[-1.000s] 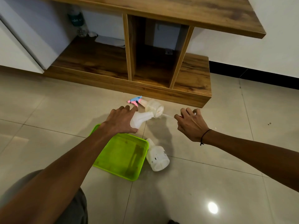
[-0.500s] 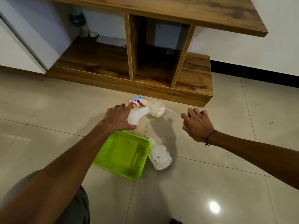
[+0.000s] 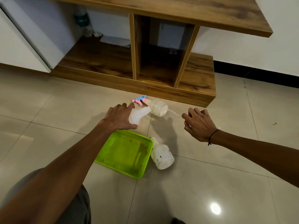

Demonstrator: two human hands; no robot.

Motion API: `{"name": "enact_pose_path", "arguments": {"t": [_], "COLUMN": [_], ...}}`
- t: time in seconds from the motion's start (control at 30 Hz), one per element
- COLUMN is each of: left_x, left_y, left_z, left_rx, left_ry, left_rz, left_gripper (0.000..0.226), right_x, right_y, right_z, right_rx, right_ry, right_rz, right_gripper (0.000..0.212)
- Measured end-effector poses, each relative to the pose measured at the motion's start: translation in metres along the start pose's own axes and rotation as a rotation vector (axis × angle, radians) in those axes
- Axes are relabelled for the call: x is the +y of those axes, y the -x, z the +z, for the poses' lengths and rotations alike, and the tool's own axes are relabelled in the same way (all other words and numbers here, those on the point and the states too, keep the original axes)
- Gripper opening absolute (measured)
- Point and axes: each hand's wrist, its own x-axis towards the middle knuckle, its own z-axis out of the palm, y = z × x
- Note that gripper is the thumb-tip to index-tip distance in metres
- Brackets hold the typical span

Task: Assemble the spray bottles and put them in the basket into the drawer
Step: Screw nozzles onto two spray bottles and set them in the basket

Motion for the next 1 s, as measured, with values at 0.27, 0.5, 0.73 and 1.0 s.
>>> {"name": "enact_pose_path", "arguments": {"t": [0.27,0.5,0.73,1.0], "left_x": [0.009,0.021,0.022,0.016], "left_y": [0.002,0.004,0.003,0.005], "left_z": [0.000,0.002,0.006,0.007], "left_rx": [0.048,0.082,0.073,0.091], "left_ry": [-0.044,-0.077,-0.041,-0.079], "left_rz": [0.132,0.214,0.234,0.244], "left_gripper": [0.102,0.101,0.102,0.098], "right_x": [-0.003,-0.028,-0.050,-0.056], "right_y": [-0.002,-0.022,-0.033,-0.035], "right_z": [-0.004,-0.016,-0.027,-0.025], "right_rx": [-0.016,0.083,0.130,0.012], "right_ry": [-0.059,-0.389,-0.393,-0.536], "right_rz": [-0.093,-0.082,-0.211,-0.223], "right_gripper": [0.036,0.028,0.034,0.035]}}
